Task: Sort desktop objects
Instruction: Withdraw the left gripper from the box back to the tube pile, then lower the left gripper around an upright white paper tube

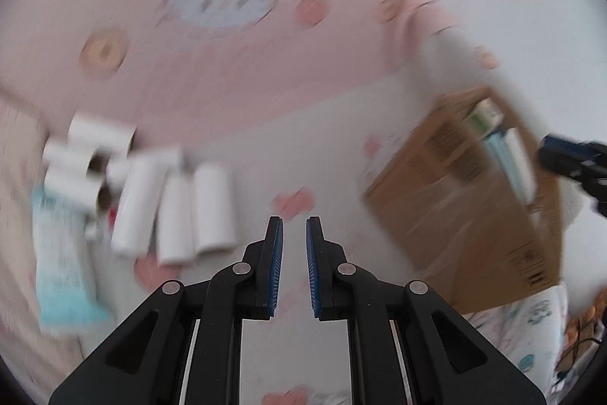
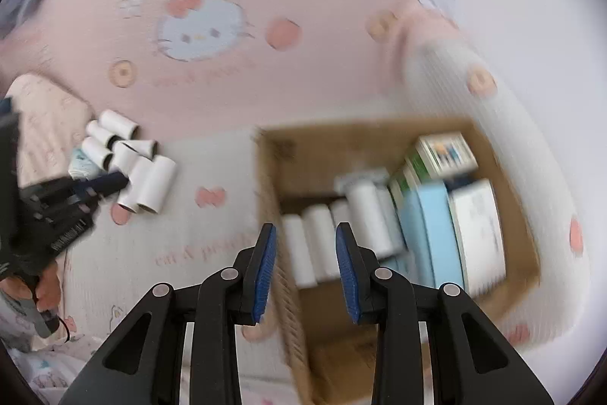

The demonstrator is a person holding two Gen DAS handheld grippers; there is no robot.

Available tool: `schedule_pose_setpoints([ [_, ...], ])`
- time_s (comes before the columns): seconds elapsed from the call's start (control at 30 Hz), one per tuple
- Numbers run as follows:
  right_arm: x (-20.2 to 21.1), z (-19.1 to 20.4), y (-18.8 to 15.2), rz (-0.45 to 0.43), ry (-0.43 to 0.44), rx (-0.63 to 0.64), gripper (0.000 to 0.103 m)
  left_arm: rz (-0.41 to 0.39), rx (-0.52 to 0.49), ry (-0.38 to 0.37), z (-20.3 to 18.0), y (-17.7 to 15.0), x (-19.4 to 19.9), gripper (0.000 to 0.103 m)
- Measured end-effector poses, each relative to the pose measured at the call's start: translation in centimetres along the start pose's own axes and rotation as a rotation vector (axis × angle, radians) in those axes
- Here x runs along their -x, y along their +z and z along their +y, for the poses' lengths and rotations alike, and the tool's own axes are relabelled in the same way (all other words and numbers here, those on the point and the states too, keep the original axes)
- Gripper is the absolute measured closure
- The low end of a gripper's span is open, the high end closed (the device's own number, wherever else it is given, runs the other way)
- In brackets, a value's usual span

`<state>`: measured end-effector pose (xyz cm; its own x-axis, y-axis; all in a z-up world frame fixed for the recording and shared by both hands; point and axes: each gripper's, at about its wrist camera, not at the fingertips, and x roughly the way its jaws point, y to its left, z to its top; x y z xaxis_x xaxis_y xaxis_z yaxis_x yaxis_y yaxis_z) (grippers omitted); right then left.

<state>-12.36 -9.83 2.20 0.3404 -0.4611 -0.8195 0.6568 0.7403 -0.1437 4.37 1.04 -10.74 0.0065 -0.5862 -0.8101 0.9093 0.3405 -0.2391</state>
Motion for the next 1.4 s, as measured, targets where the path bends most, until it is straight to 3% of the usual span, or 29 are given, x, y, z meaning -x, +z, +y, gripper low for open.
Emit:
schedule_pose_setpoints([
  [0.17,-1.8,6.4,0.4,0.017,0.169,0.140,0.075,0.069,0.049,0.112,3.3,-1.9,-1.6,0.090],
  [0.33,-5.5,12.8,0.0,0.006,0.283,0.300,0.075,0.096,0.150,0.137,6.7,-2.5,-1.9,0.091],
  [0.5,-7.8,15.7,0.0,0.017,0.381,0.329,0.075,0.142,0.263,0.125,9.6,-2.6,-2.1,0.091],
  [0.67,-9.2,18.3,-0.1,-0.008,0.464,0.370,0.075,0.127,0.299,0.180,11.1,-3.0,-1.3,0.091],
  [0.77,-10.7,18.8,-0.2,-0.019,0.522,0.315,0.075,0.106,0.313,0.180,11.8,-3.3,-0.5,0.091],
  [0.9,-12.8,18.7,-0.1,0.029,0.670,0.173,0.074,0.102,0.333,0.185,12.9,-3.5,0.2,0.091],
  [1.07,-14.5,19.6,0.4,0.041,0.676,0.150,0.074,0.076,0.328,0.189,14.1,-2.1,0.6,0.090],
  [1.13,-15.2,19.7,1.1,0.047,0.676,0.135,0.075,0.064,0.342,0.167,14.8,-1.1,0.5,0.076],
  [1.17,-15.6,19.6,1.4,0.046,0.681,0.120,0.075,0.068,0.361,0.156,15.3,-0.5,0.3,0.058],
  [1.2,-15.9,19.4,1.8,0.048,0.690,0.102,0.074,0.070,0.395,0.126,15.9,0.1,-0.2,0.053],
  [1.27,-17.0,18.9,2.8,0.062,0.708,0.040,0.074,0.085,0.420,0.065,16.6,1.0,-1.1,0.052],
  [1.4,-18.9,18.5,4.4,0.073,0.693,-0.047,0.074,0.086,0.428,0.062,17.2,2.8,-2.8,0.051],
])
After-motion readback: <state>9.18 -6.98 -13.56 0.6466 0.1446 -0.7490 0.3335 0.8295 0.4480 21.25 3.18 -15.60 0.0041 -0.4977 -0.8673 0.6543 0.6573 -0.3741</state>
